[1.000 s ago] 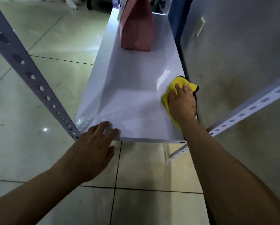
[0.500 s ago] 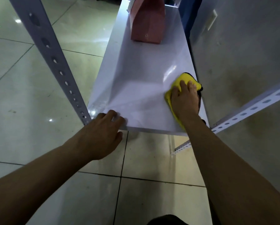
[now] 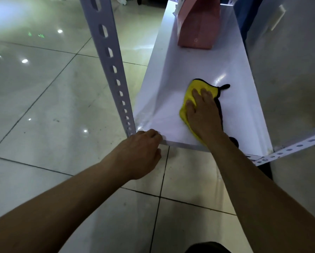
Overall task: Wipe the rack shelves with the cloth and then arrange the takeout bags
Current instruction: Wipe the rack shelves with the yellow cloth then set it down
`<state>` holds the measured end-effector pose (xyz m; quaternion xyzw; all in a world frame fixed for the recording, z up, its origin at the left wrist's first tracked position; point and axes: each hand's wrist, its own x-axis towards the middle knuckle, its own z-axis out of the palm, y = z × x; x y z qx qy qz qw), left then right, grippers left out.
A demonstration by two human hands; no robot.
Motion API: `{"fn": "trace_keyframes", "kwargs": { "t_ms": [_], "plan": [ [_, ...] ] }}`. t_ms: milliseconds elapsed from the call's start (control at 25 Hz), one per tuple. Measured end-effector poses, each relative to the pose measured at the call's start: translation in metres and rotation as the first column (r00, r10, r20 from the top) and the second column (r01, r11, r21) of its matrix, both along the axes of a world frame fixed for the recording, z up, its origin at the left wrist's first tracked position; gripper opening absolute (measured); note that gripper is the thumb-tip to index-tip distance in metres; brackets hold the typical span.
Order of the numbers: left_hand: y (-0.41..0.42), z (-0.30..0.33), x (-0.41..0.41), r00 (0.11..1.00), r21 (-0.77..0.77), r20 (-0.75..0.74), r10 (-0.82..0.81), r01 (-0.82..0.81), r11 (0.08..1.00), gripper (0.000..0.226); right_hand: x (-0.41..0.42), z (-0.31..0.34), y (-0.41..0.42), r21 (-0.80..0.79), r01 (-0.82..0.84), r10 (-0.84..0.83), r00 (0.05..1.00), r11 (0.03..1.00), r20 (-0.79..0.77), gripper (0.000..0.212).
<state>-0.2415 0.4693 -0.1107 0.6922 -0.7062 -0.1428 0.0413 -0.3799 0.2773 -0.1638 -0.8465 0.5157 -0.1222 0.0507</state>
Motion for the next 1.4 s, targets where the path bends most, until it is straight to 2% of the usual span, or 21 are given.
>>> {"fn": "trace_keyframes", "kwargs": {
  "t_ms": [40,160,320,440,520,600,720,840,920,1000,1080,1120,1160,1240,1320,1400],
  "plan": [
    [0.002,0.000,-0.001,1.000,0.017,0.004,0.000,0.000,1.000,0.035,0.008,-0.003,0.014,-0.008,-0.096,0.096,0.995,0.995,0.006,0.051],
    [0.006,0.003,0.002,0.999,0.041,0.032,-0.007,0.006,0.999,0.035,0.025,-0.003,0.040,0.028,-0.343,0.333,0.926,0.939,0.175,0.045],
    [0.007,0.003,0.002,1.000,0.017,0.021,0.003,-0.003,1.000,0.033,0.076,0.015,0.009,0.148,-0.339,0.332,0.941,0.929,0.067,0.048],
    [0.006,0.003,-0.002,1.000,0.020,0.021,0.003,-0.003,1.000,0.033,0.094,0.014,0.027,0.148,-0.555,0.546,0.832,0.819,0.100,0.047],
    [0.003,0.002,-0.005,0.998,0.008,0.056,0.006,-0.007,1.000,0.032,0.089,0.011,0.034,0.184,-0.615,0.595,0.788,0.767,0.155,0.046],
    [-0.005,0.002,-0.008,0.995,-0.018,0.105,0.001,0.001,1.000,0.032,0.076,0.009,0.027,0.160,-0.537,0.513,0.842,0.829,0.169,0.045],
    [-0.013,0.004,-0.014,0.991,-0.062,0.128,0.030,-0.022,0.998,0.029,0.038,0.002,0.011,0.038,-0.280,0.272,0.950,0.959,0.151,0.045],
    [-0.020,0.005,-0.021,0.987,-0.054,0.155,0.035,-0.027,0.998,0.028,-0.017,-0.004,0.006,0.027,-0.090,0.082,0.974,0.996,0.212,0.047],
    [-0.026,0.003,-0.027,0.988,-0.053,0.151,0.026,-0.018,0.998,0.028,-0.037,-0.005,0.009,0.057,-0.058,0.046,0.981,0.997,0.189,0.049],
    [-0.034,0.000,-0.036,0.994,-0.073,0.108,0.015,-0.007,0.997,0.031,-0.043,0.002,0.013,0.198,-0.089,0.019,0.944,0.976,0.328,0.047],
    [-0.044,-0.004,-0.048,0.998,-0.112,0.059,-0.010,0.017,0.994,0.042,-0.054,0.017,0.014,0.342,-0.090,-0.135,0.804,0.936,0.579,0.043],
    [-0.049,-0.005,-0.053,0.999,-0.136,0.035,-0.021,0.025,0.990,0.048,-0.063,0.023,0.014,0.330,-0.029,-0.201,0.742,0.944,0.640,0.039],
    [-0.053,-0.006,-0.057,0.999,-0.158,0.013,-0.031,0.033,0.987,0.051,-0.074,0.029,0.018,0.272,0.079,-0.238,0.745,0.959,0.624,0.034],
    [-0.062,-0.009,-0.063,0.999,-0.169,-0.004,-0.044,0.043,0.985,0.052,-0.098,0.036,0.033,0.169,0.260,-0.309,0.831,0.951,0.463,0.026],
    [-0.069,-0.013,-0.066,0.999,-0.148,-0.032,-0.041,0.036,0.988,0.053,-0.108,0.040,0.056,0.225,0.327,-0.378,0.894,0.918,0.240,0.031],
    [-0.076,-0.014,-0.068,0.994,-0.156,-0.109,-0.021,0.004,0.988,0.055,-0.107,0.041,0.073,0.327,0.354,-0.395,0.916,0.876,0.067,0.038]
  ]
}}
